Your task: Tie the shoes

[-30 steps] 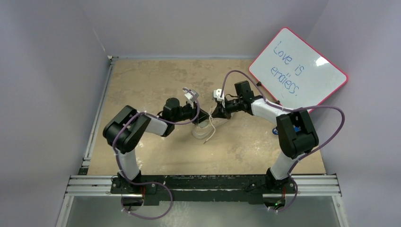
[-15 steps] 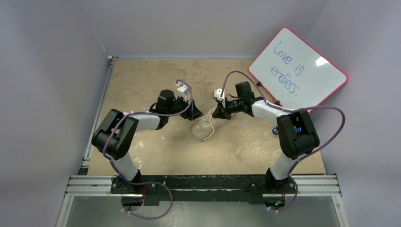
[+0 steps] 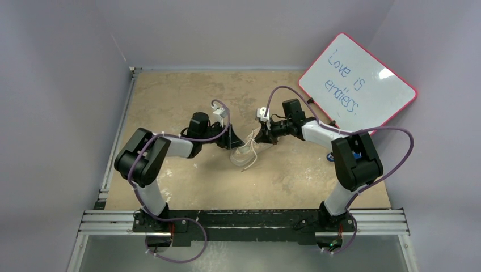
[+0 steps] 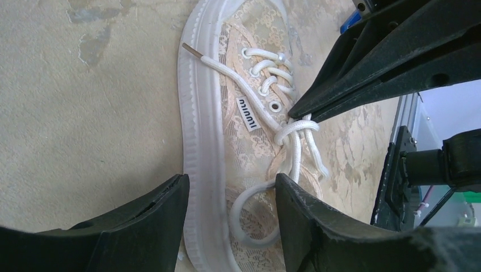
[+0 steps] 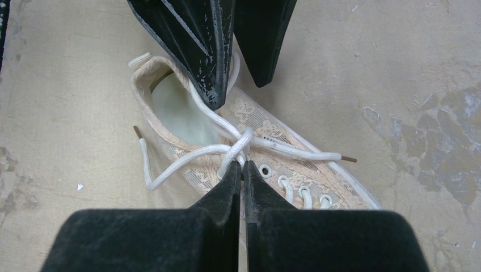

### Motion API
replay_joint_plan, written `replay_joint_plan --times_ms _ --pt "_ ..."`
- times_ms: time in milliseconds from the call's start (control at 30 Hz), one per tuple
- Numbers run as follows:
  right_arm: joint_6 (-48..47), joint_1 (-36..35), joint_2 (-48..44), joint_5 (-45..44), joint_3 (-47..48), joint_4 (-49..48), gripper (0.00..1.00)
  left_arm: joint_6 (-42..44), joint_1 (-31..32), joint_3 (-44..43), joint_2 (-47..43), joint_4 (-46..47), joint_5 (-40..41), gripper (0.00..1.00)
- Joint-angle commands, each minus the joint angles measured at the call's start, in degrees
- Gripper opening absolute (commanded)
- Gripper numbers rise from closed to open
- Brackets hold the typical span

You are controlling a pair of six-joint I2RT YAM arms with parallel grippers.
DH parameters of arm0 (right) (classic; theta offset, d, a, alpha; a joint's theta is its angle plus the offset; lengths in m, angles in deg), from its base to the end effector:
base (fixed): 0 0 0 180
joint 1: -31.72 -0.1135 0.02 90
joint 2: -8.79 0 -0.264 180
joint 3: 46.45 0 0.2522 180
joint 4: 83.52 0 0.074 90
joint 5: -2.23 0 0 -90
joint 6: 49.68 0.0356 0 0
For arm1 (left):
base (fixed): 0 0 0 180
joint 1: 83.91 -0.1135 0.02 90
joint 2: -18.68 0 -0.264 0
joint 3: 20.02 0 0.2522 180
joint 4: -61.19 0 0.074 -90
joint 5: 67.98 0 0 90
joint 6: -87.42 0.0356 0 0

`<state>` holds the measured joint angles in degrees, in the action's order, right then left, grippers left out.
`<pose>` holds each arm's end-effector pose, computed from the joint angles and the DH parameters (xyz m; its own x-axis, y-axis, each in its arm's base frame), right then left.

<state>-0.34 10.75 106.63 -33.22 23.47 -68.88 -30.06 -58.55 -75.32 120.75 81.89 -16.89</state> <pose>0.3151 0.1518 0.1929 0.0212 -0.3966 -0.9178 -0.9940 0.0902 -0.0620 0.2970 -0.1655 0.1432 -0.7414 -0.0460 -0.6695 0.5647 0.4963 -0.6594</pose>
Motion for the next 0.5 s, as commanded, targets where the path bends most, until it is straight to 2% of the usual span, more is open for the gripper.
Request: replay_joint_plan --times_ms 0,133,200,367,467 --pt "0.41 0.13 -2.9 0.04 -0.18 0.17 0.0 0.22 -0.65 0.4 -3.14 1.64 -1.65 0.53" --pt "0.4 0.14 -2.89 -0.13 -0.18 0.5 0.0 0.15 -1.29 0.67 -4.26 1.26 -0.39 0.43" --pt "0.41 0.13 -2.92 -0.22 -0.13 0.43 0.0 0.15 -1.7 0.65 -5.05 0.74 -0.16 0.42" --pt "0.39 0.14 -2.92 -0.34 -0.26 0.51 0.0 0.41 -2.07 1.04 -6.18 -1.6 -1.36 0.54" --pt "0.29 0.19 -2.77 -0.08 -0.26 0.58 0.0 -0.92 -2.16 2.27 -5.94 0.47 -2.54 0.59"
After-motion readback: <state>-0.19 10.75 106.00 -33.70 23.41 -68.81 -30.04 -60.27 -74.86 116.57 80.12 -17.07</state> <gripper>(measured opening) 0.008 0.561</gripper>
